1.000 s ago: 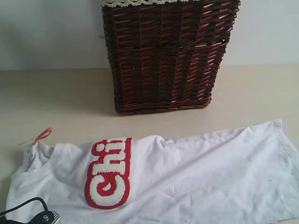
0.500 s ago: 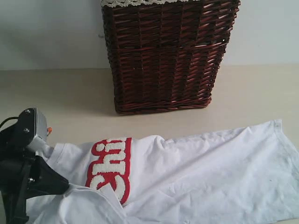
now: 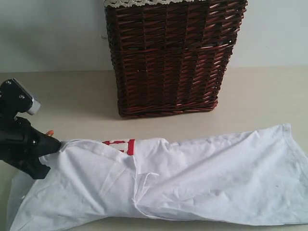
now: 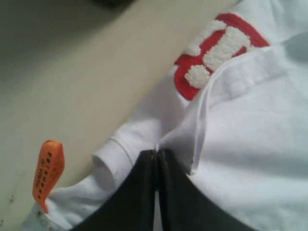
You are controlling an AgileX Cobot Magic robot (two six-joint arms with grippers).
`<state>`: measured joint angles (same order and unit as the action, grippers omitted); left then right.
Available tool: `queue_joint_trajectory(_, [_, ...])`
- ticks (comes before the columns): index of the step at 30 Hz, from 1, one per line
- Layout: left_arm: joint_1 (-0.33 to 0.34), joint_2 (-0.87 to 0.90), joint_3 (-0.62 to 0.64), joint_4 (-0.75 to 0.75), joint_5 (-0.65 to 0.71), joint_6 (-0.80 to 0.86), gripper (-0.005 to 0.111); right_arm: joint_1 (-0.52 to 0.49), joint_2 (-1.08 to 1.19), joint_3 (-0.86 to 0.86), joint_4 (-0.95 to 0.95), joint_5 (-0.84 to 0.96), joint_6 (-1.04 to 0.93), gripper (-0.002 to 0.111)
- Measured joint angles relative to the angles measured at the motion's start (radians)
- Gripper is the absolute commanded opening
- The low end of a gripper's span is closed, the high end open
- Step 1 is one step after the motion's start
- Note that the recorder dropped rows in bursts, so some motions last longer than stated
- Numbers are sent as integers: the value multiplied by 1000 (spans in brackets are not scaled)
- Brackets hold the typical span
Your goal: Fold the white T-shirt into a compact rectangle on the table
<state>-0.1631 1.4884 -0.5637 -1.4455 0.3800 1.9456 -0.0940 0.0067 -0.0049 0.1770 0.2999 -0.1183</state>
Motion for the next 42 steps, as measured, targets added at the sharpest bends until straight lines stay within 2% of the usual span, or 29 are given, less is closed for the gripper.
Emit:
queue_joint_trajectory(16, [0, 150, -8, -100, -91, 9, 0, 0, 0, 0, 0, 0, 0, 0])
queue_joint_trajectory(27, [0, 180, -73, -197, -106, 11, 1, 0, 0, 0, 0, 0, 0, 0])
queue_joint_trajectory(30, [0, 180, -73, -197, -108, 11, 11, 0, 0, 0, 0, 0, 0, 0])
queue_joint_trajectory(36, [0, 180, -73, -199, -112, 12, 51, 0, 0, 0, 0, 0, 0, 0])
queue_joint_trajectory(38, [0, 180, -73, -199, -112, 12, 61, 0, 0, 0, 0, 0, 0, 0])
queue_joint_trajectory(40, [0, 180, -79, -199, -112, 12, 63, 0, 0, 0, 0, 0, 0, 0])
queue_joint_trajectory(42, [2, 163, -89, -195, -100, 12, 58, 0, 0, 0, 0, 0, 0, 0])
